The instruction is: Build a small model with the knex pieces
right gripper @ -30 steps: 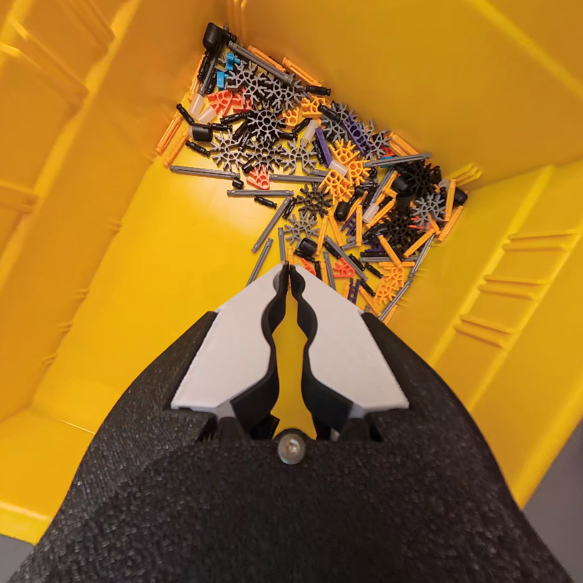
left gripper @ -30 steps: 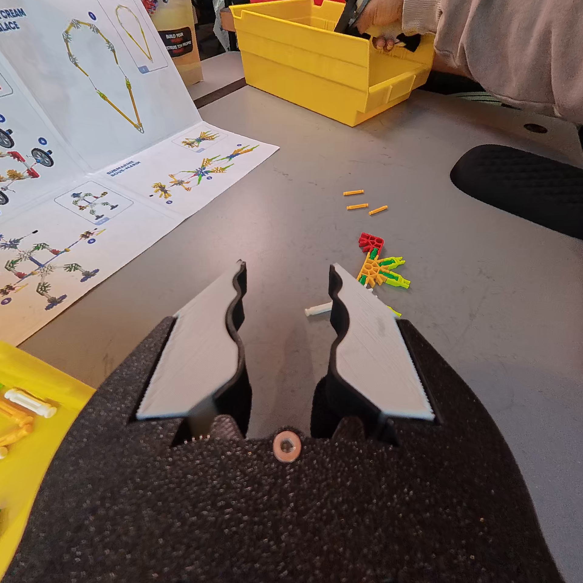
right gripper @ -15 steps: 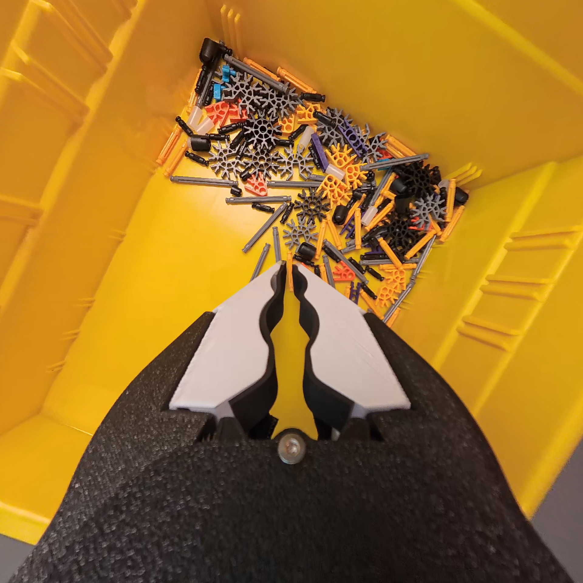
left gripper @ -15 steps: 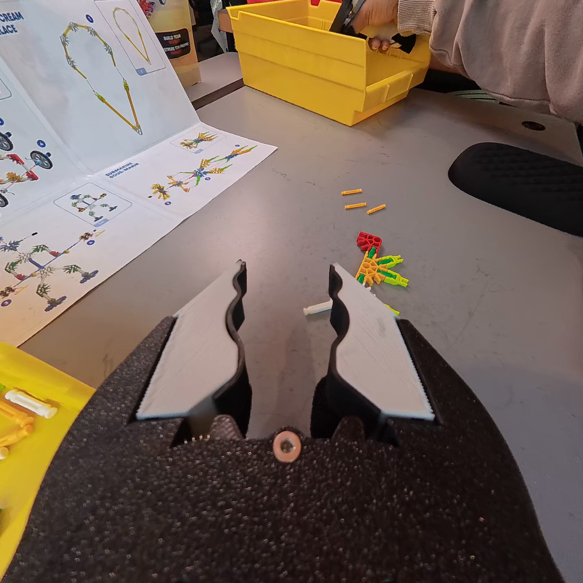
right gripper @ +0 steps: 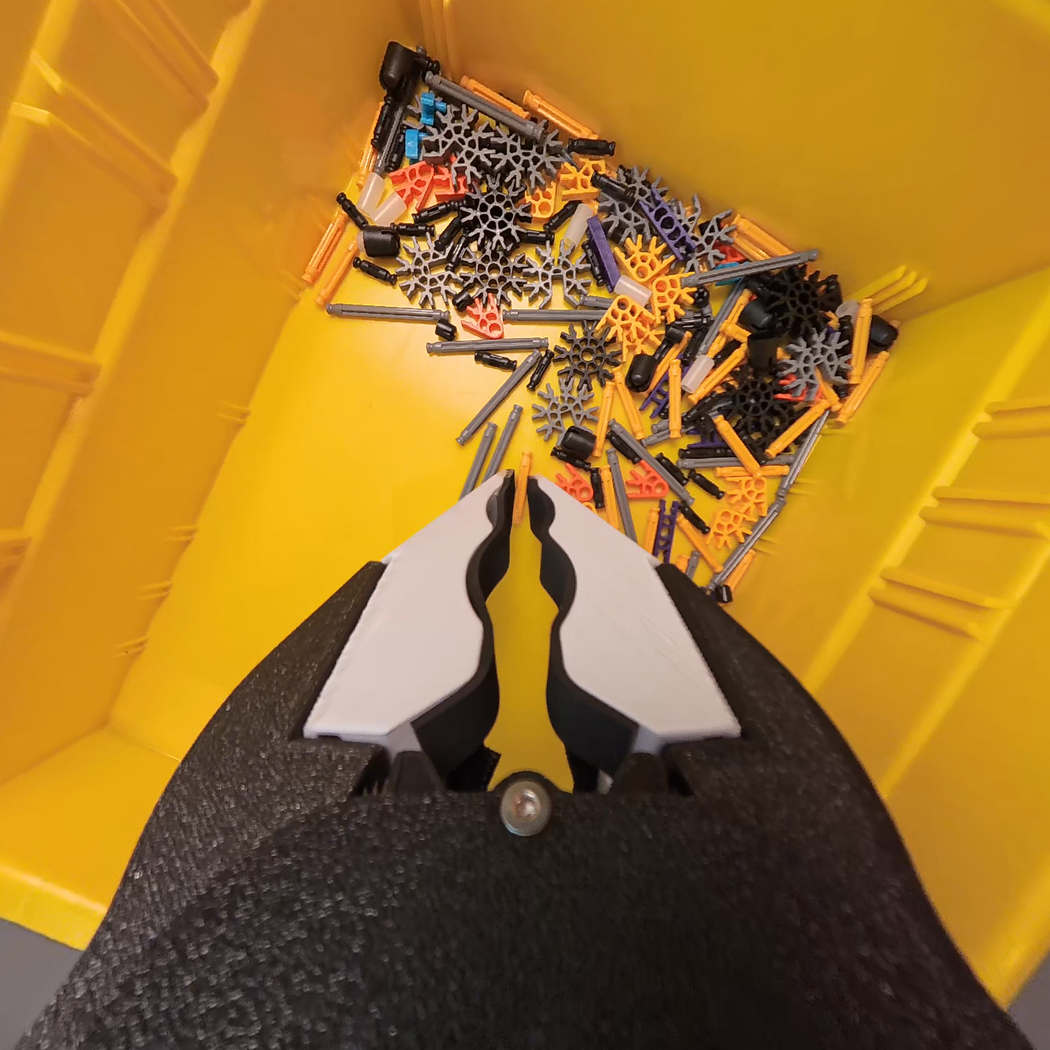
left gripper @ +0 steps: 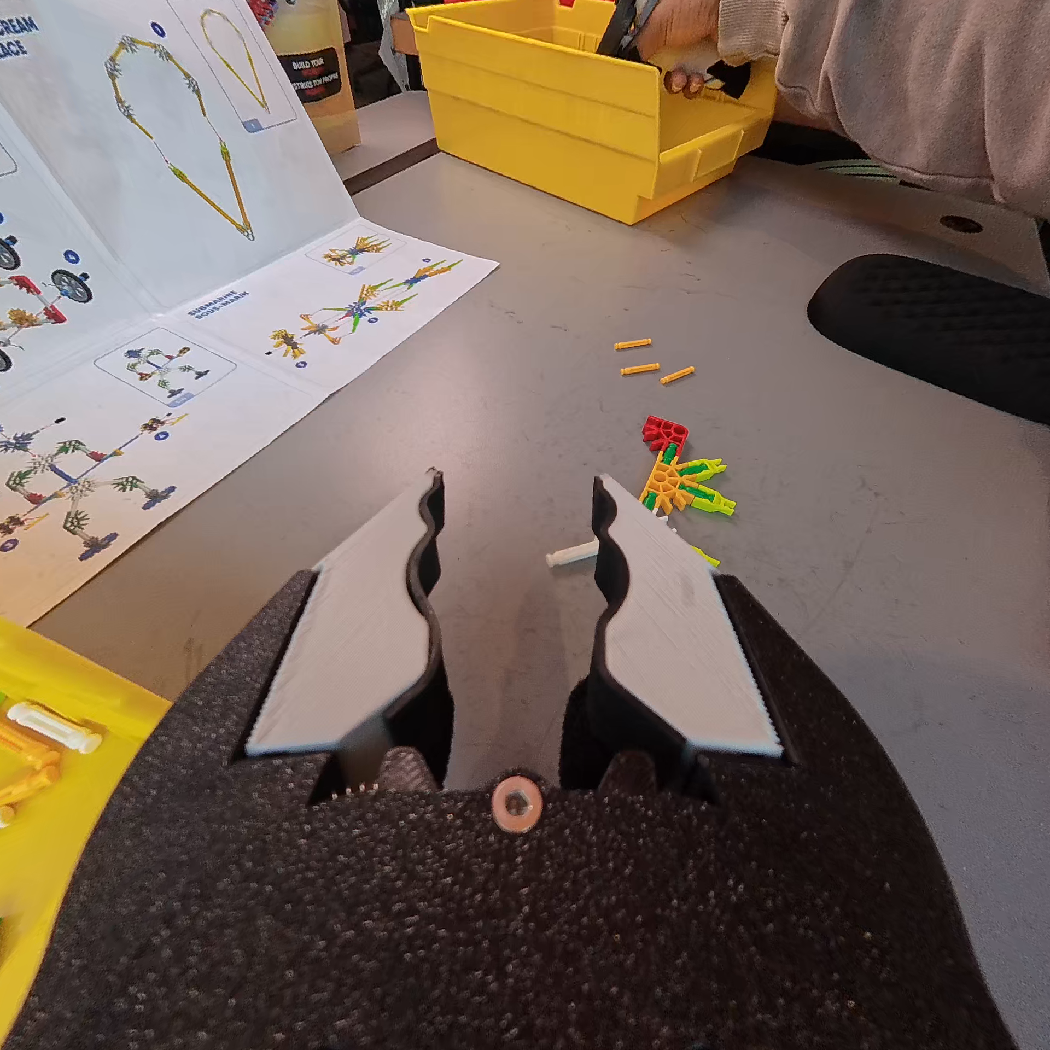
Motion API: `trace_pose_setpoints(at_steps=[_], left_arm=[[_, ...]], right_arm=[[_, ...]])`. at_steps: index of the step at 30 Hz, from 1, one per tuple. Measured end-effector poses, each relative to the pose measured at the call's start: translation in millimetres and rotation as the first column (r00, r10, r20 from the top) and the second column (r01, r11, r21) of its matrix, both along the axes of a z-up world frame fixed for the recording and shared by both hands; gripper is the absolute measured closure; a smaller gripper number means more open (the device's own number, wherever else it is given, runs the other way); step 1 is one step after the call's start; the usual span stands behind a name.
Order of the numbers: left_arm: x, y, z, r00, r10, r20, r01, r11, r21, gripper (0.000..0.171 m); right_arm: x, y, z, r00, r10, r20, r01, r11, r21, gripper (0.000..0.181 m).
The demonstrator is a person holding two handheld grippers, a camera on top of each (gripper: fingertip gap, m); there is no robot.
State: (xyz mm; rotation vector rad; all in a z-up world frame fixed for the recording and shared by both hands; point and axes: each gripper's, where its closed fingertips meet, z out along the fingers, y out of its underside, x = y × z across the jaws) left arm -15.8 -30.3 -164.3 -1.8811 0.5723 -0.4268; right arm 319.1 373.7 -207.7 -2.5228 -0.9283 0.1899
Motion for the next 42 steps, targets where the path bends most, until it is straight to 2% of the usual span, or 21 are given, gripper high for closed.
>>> trace_pose_setpoints(at_steps=[9, 14, 16, 18, 20, 22, 24, 27, 31, 33, 35, 42], left_arm=[[0, 0, 0, 1.0, 0.0, -0.002, 0.0, 1.0, 0.001, 0.119], [0, -1, 2, 1.0, 0.0, 0.0, 0.0, 1.0, 0.005, 0.119], [1, -2, 3, 1.0, -0.005, 0.005, 0.005, 1.0, 0.004, 0.119], [2, -2, 3, 1.0, -0.01, 0.007, 0.01, 1.0, 0.003, 0.119], [3, -3, 2, 1.0, -0.018, 0.005, 0.018, 1.0, -0.003, 0.119], [6, -4, 2, 1.0, -0.029, 0.001, 0.029, 1.0, -0.004, 0.119], [9, -5, 3, 0.999, -0.041, -0.007, 0.041, 0.999, 0.0, 0.119], [14, -9, 4, 0.998, -0.062, -0.027, 0.062, 0.998, 0.005, 0.119], [20, -16, -1, 0.992, -0.101, -0.079, 0.101, 0.995, -0.007, 0.121], [22, -18, -8, 0.986, -0.119, -0.117, 0.116, 0.993, -0.028, 0.122], [25, -21, -17, 0.977, -0.139, -0.159, 0.132, 0.99, -0.056, 0.122], [38, -30, -43, 0.94, -0.225, -0.258, 0.193, 0.971, -0.143, 0.118]], right_arm=[[0, -1, -1, 0.999, -0.025, -0.032, 0.025, 1.0, -0.003, 0.179], [3, -3, 5, 0.999, 0.006, 0.04, -0.01, 0.995, 0.101, 0.18], [-14, -13, 33, 0.999, 0.038, -0.032, -0.032, 0.981, 0.19, 0.18], [-41, -38, 80, 0.987, 0.13, -0.097, -0.091, 0.94, 0.329, 0.18], [-75, -86, 122, 0.954, 0.281, -0.108, -0.208, 0.875, 0.438, 0.18], [-112, -149, 136, 0.894, 0.434, -0.109, -0.348, 0.828, 0.441, 0.18], [-147, -218, 124, 0.805, 0.58, -0.126, -0.504, 0.78, 0.371, 0.18], [-186, -312, 77, 0.65, 0.749, -0.129, -0.709, 0.659, 0.25, 0.18], [-216, -400, 22, 0.488, 0.859, -0.156, -0.853, 0.507, 0.123, 0.18], [-220, -421, 6, 0.438, 0.888, -0.137, -0.888, 0.451, 0.084, 0.18], [-219, -430, -1, 0.422, 0.898, -0.123, -0.9, 0.431, 0.059, 0.18], [-205, -428, -12, 0.467, 0.878, -0.102, -0.88, 0.473, 0.04, 0.179]])
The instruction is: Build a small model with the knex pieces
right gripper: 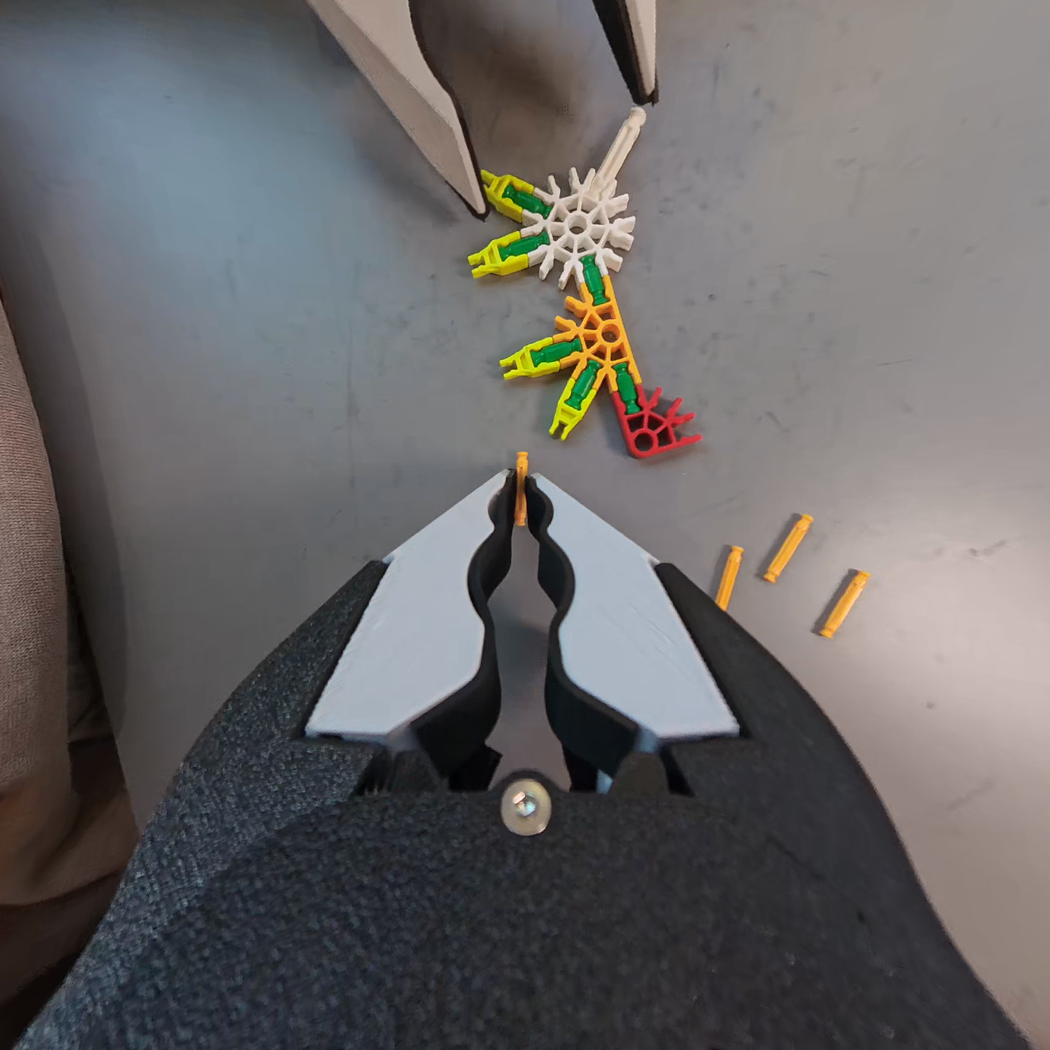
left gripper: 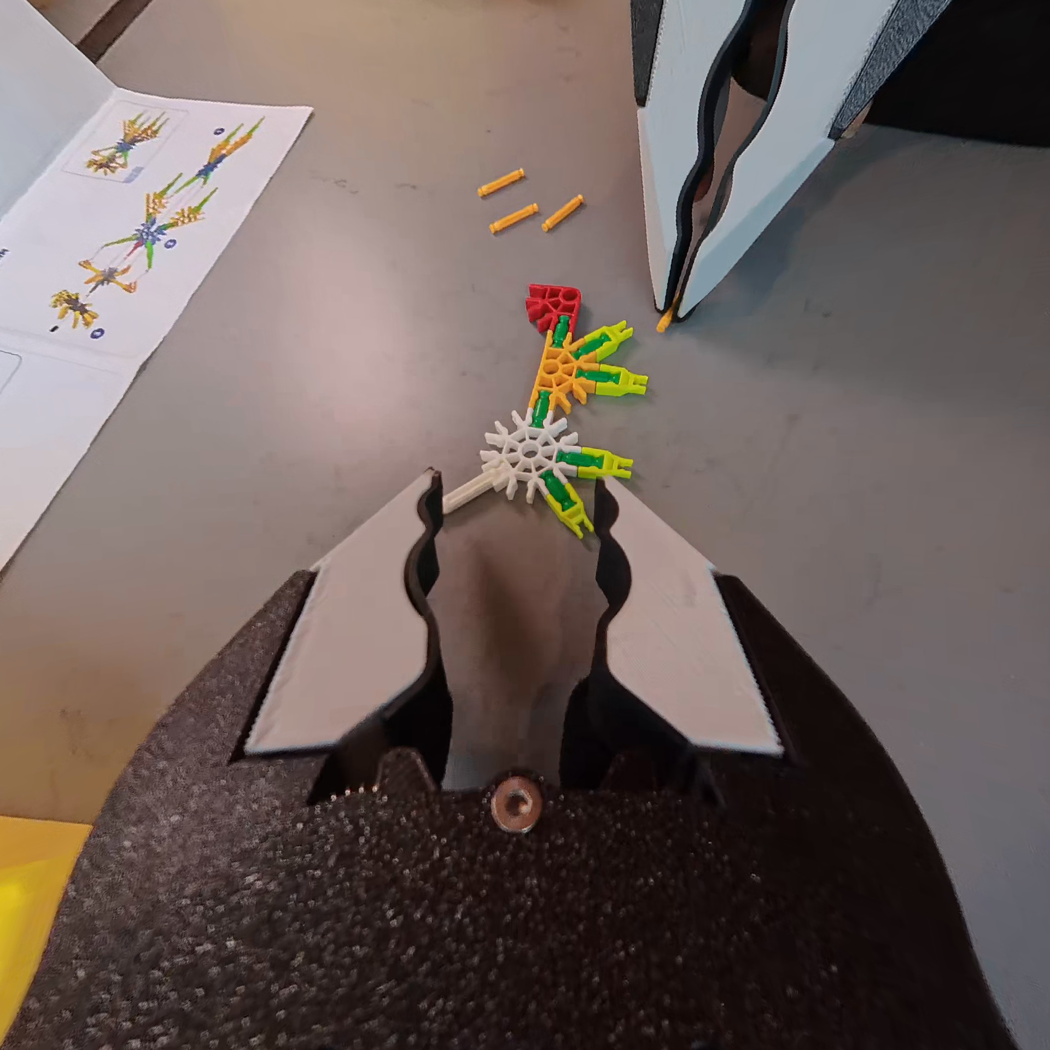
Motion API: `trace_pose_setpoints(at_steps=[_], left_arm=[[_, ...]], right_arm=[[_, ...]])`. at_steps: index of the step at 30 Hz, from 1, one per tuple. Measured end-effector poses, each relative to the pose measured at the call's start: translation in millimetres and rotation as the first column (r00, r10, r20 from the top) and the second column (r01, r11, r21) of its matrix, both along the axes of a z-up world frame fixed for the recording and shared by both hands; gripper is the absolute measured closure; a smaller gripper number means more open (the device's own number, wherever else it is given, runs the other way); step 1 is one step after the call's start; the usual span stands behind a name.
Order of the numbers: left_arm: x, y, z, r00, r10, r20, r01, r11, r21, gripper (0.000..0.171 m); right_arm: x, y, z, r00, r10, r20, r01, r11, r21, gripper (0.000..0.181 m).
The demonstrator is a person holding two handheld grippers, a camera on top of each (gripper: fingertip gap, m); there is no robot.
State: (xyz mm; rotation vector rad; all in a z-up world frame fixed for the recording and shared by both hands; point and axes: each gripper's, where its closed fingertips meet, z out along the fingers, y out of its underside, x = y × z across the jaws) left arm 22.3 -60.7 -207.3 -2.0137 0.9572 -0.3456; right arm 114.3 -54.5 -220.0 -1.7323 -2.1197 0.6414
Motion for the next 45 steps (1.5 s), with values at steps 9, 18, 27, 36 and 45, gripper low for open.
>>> trace_pose_setpoints(at_steps=[9, 18, 27, 36, 45], left_arm=[[5, -5, -11, 0.999, -0.025, -0.028, 0.023, 0.999, -0.048, 0.121], [14, -20, -8, 0.994, -0.107, 0.007, 0.107, 0.991, -0.086, 0.123], [6, -7, 1, 0.999, -0.036, 0.031, 0.037, 0.999, -0.03, 0.111], [10, -8, -12, 0.999, -0.045, -0.012, 0.044, 0.996, -0.075, 0.107], [15, -16, -12, 0.996, -0.086, -0.009, 0.085, 0.992, -0.095, 0.121]], right_arm=[[-4, 2, 1, 0.995, -0.058, -0.081, 0.056, 0.998, -0.022, 0.179], [-7, 7, 13, 0.985, -0.1, -0.141, 0.096, 0.995, -0.039, 0.18], [-6, 16, 5, 0.984, -0.141, -0.107, 0.138, 0.99, -0.036, 0.179], [-7, 10, 7, 0.986, -0.135, -0.102, 0.129, 0.99, -0.062, 0.18], [-6, 11, 5, 0.988, -0.141, -0.066, 0.138, 0.989, -0.054, 0.179]])
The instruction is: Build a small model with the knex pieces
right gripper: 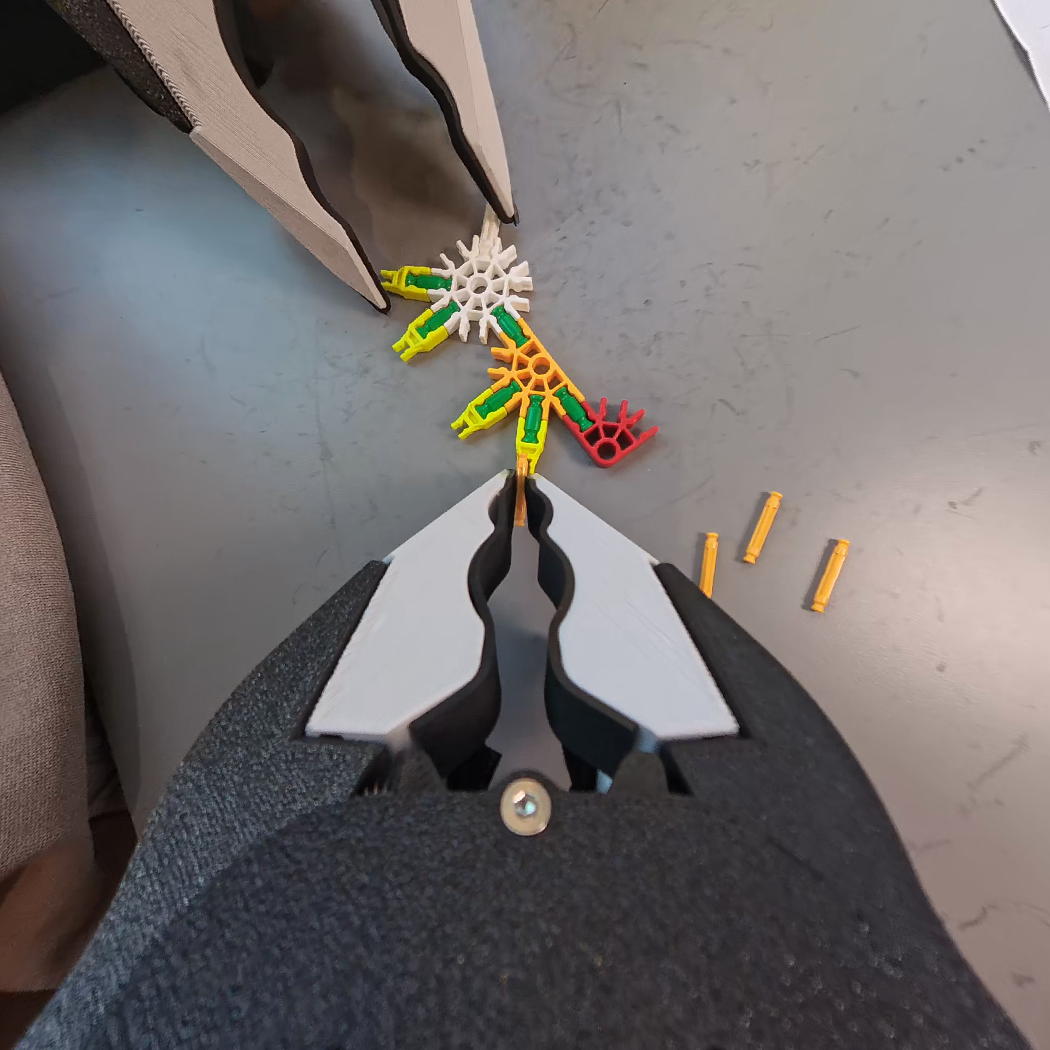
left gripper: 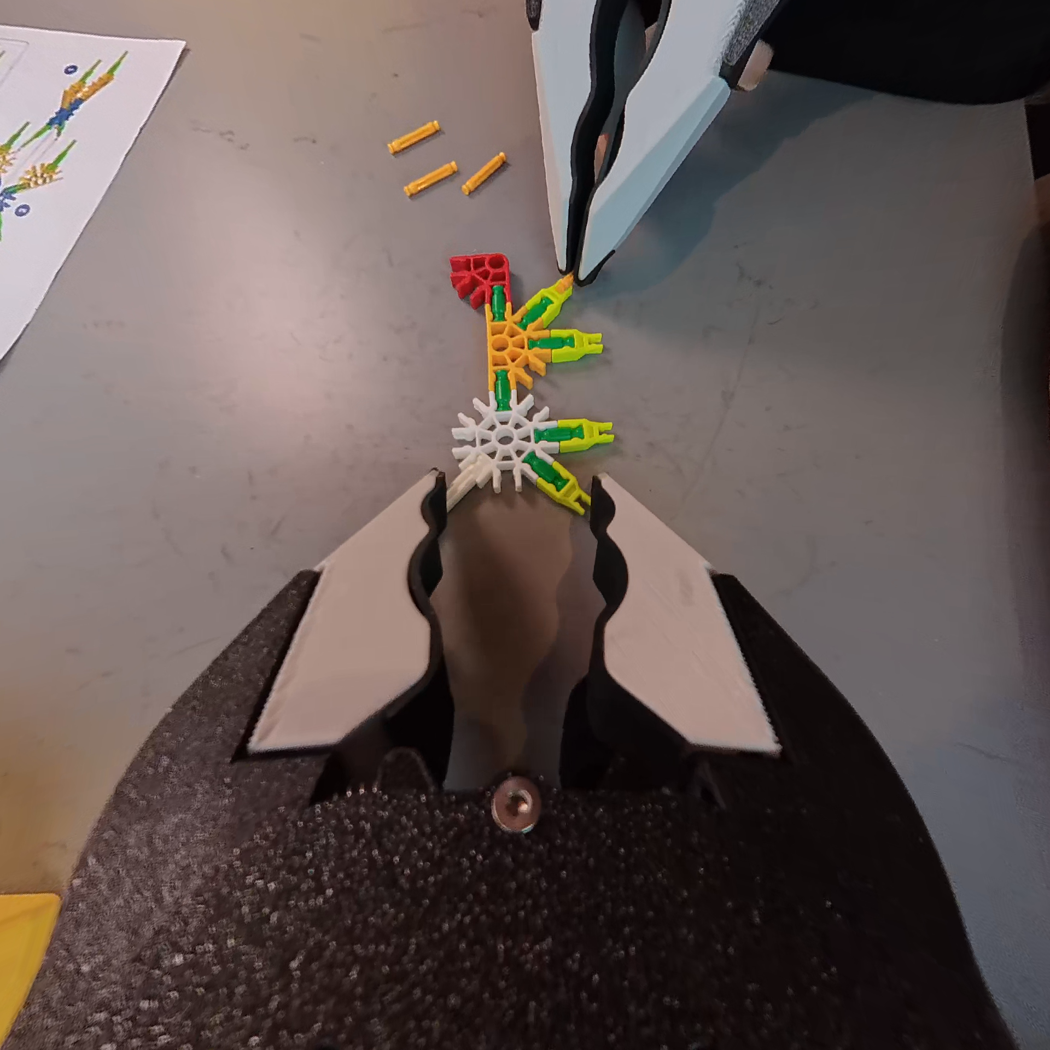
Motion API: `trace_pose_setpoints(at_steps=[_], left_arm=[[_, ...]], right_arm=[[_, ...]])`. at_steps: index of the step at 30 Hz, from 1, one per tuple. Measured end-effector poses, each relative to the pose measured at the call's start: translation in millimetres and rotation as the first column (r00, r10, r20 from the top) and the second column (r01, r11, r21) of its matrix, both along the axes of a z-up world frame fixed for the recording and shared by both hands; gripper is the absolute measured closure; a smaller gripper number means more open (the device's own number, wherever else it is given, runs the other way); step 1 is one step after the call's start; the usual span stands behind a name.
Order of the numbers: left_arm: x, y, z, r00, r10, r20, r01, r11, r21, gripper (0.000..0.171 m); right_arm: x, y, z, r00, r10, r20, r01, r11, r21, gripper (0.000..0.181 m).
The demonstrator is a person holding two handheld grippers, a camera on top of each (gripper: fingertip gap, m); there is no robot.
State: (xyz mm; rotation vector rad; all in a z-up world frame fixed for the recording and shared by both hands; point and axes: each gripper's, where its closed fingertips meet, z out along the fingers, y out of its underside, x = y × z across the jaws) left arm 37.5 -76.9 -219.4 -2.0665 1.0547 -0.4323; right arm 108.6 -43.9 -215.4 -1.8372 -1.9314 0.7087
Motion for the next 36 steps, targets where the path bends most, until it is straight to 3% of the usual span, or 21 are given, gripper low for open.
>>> trace_pose_setpoints(at_steps=[27, 36], left_arm=[[3, -5, 0, 1.0, -0.026, -0.01, 0.026, 1.0, -0.006, 0.123], [4, -7, -1, 1.0, -0.023, 0.012, 0.024, 0.999, -0.032, 0.126]], right_arm=[[-7, -2, 4, 0.999, 0.024, 0.035, -0.025, 1.0, 0.014, 0.181], [-9, -1, 0, 0.983, 0.072, 0.168, -0.077, 0.997, 0.024, 0.181]])
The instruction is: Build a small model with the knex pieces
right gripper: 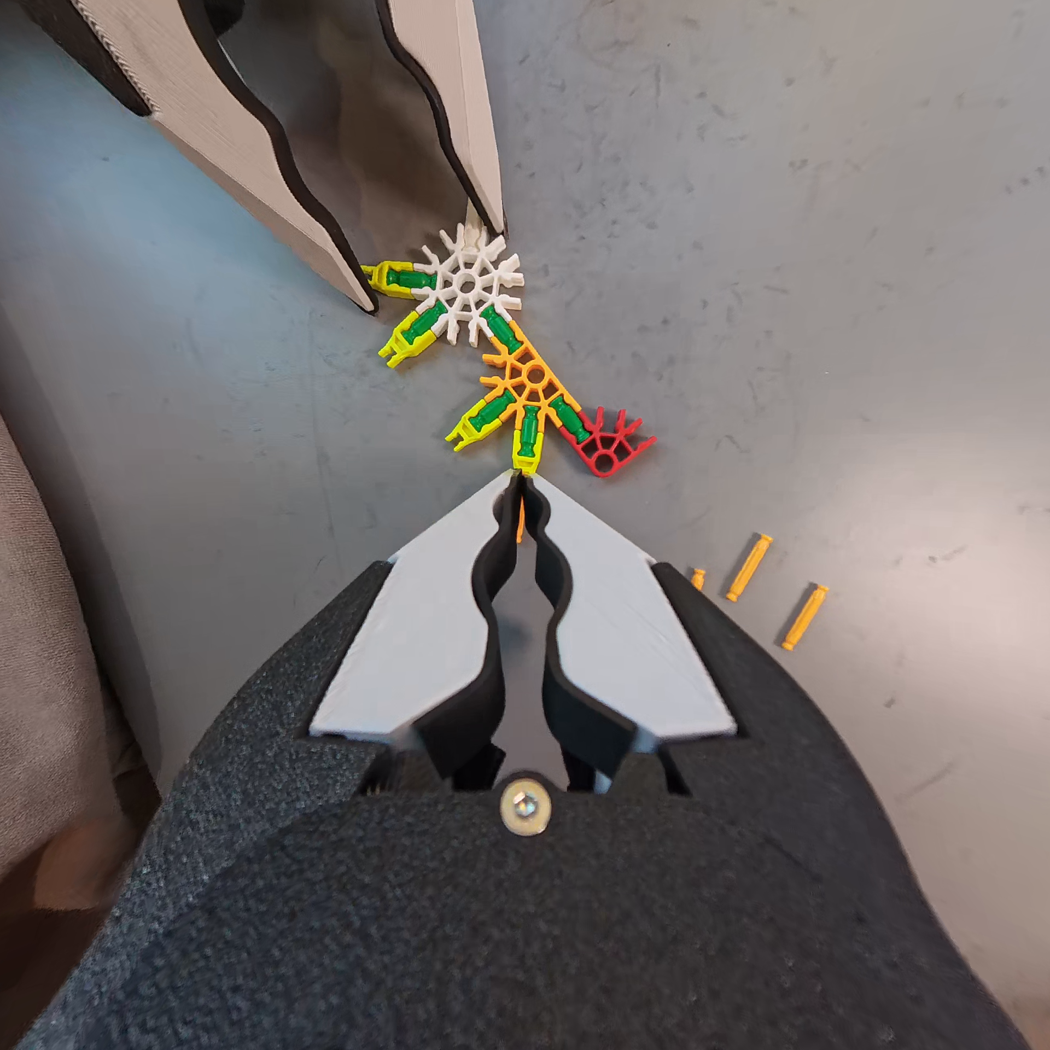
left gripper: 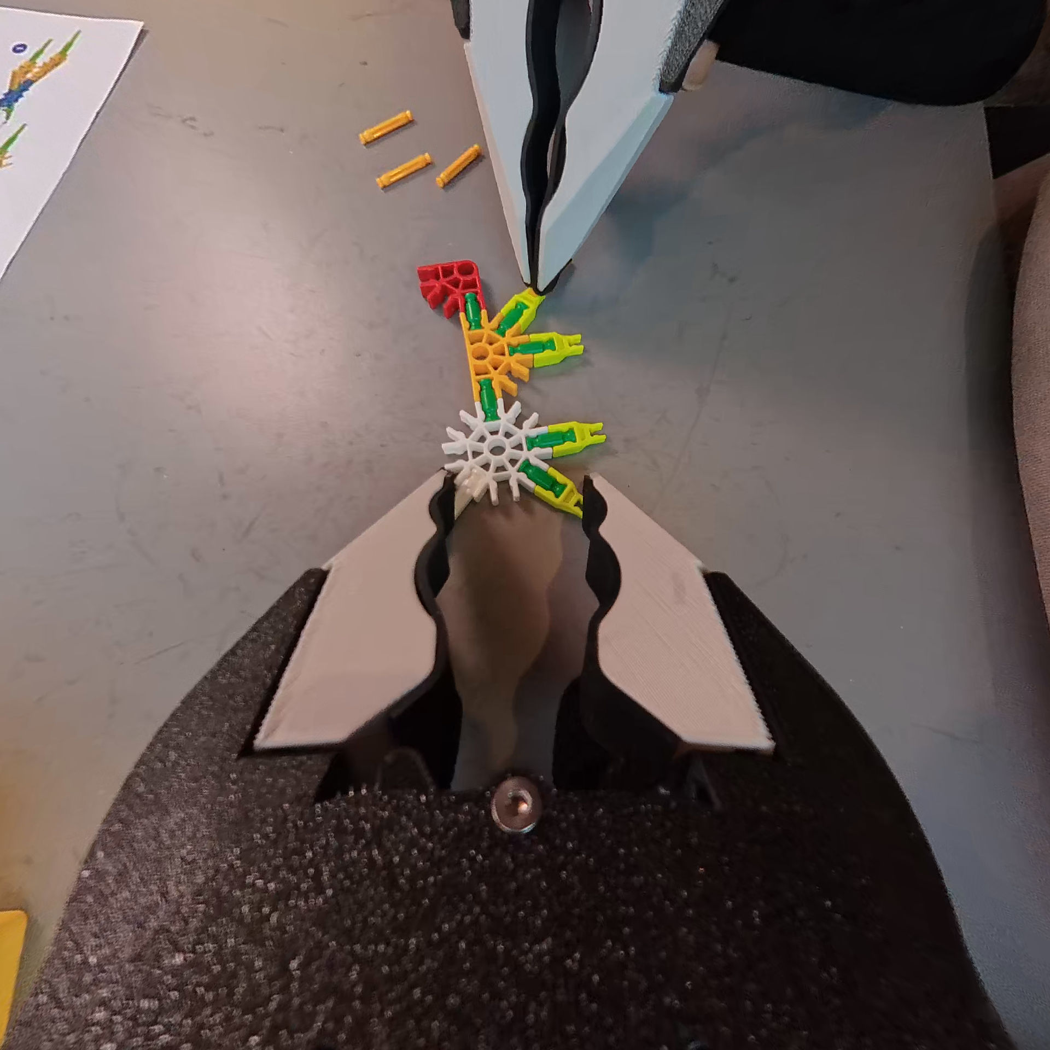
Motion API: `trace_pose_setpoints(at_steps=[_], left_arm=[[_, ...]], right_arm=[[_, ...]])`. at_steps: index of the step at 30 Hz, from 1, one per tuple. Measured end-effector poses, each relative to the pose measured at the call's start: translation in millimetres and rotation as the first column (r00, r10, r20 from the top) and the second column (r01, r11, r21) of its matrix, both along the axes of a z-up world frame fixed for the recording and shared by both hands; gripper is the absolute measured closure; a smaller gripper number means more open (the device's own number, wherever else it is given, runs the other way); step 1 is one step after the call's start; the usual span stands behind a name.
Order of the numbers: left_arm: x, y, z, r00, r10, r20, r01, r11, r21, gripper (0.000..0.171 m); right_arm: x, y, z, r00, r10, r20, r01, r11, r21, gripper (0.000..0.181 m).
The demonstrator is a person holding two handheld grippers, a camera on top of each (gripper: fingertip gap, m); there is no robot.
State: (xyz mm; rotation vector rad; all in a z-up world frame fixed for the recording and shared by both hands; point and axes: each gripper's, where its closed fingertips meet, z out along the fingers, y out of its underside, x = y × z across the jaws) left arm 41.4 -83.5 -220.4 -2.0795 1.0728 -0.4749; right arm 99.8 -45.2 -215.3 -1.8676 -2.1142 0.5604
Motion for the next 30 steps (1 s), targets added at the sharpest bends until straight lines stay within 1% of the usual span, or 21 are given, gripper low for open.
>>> trace_pose_setpoints(at_steps=[3, 6, 11, 15, 19, 20, 22, 26, 30], left_arm=[[0, 0, 0, 1.0, 0.004, 0.002, -0.004, 1.0, -0.003, 0.127], [0, 0, 0, 1.0, 0.01, -0.005, -0.01, 1.0, 0.0, 0.128], [0, 0, 0, 1.0, 0.015, -0.007, -0.015, 1.0, -0.006, 0.128], [-1, 0, 0, 1.0, 0.018, -0.007, -0.018, 1.0, -0.006, 0.128], [-1, 0, 0, 1.0, 0.017, -0.004, -0.017, 1.0, -0.014, 0.128], [-1, 0, 0, 1.0, 0.016, -0.006, -0.016, 1.0, -0.014, 0.128], [-1, 0, 0, 1.0, 0.015, -0.013, -0.015, 1.0, -0.008, 0.128], [-1, 0, 0, 1.0, 0.014, -0.015, -0.014, 1.0, -0.006, 0.128], [-1, 0, 0, 1.0, 0.013, -0.018, -0.013, 1.0, 0.0, 0.128]], right_arm=[[0, -1, -1, 0.995, 0.056, 0.082, -0.061, 0.996, 0.062, 0.181], [0, -1, -2, 0.984, 0.095, 0.149, -0.11, 0.989, 0.094, 0.181], [-1, -1, -2, 0.974, 0.125, 0.187, -0.145, 0.984, 0.101, 0.181], [-1, -2, -2, 0.986, 0.094, 0.14, -0.104, 0.992, 0.069, 0.181], [-1, -2, 0, 0.998, 0.064, 0.027, -0.065, 0.996, 0.056, 0.181], [0, -2, 3, 0.999, 0.046, -0.002, -0.046, 0.998, 0.036, 0.173], [0, -1, 14, 0.998, 0.012, -0.069, -0.013, 1.0, -0.001, 0.172], [11, 2, 20, 0.998, 0.011, -0.063, -0.009, 0.999, 0.03, 0.18], [9, 0, 17, 0.998, 0.018, -0.058, -0.017, 1.0, 0.024, 0.181]])
